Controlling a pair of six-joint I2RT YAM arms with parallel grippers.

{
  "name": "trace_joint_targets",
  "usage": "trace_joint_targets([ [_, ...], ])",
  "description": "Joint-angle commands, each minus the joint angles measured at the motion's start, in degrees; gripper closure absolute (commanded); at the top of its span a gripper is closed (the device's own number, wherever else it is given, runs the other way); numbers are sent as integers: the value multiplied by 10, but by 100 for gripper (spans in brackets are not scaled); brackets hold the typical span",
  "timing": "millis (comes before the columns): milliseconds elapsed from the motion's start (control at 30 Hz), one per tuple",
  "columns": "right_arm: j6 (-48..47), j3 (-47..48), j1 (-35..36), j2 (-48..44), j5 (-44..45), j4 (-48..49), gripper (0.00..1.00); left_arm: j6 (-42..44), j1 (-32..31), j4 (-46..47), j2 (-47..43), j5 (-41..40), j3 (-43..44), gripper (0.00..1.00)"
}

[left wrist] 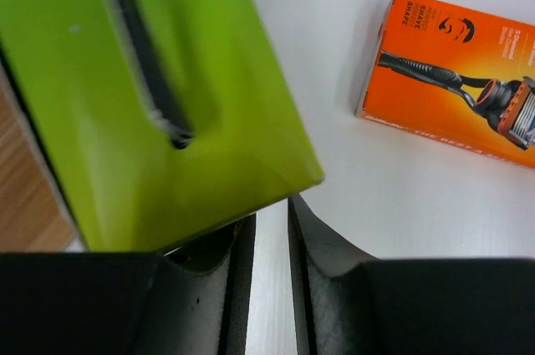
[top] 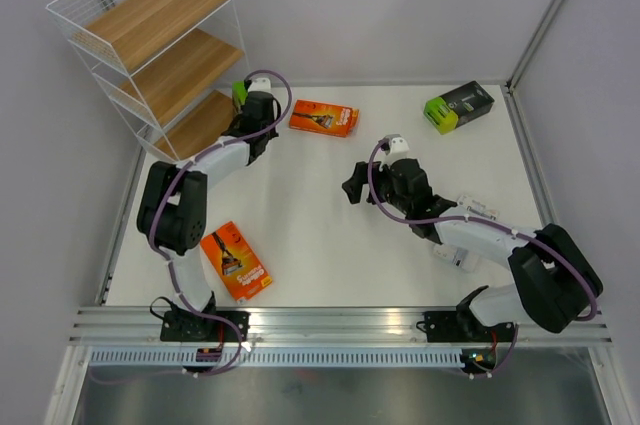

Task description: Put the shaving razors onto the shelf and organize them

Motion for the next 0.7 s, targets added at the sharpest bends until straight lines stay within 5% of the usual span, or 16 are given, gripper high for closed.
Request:
trace_joint_targets([
  [0, 10, 13, 2, 11, -9, 33, 2, 70, 5, 22, 12, 10, 33, 73],
  [667, 17, 28, 2, 41, -37, 45, 2, 81, 51, 0, 75, 12, 95, 74],
])
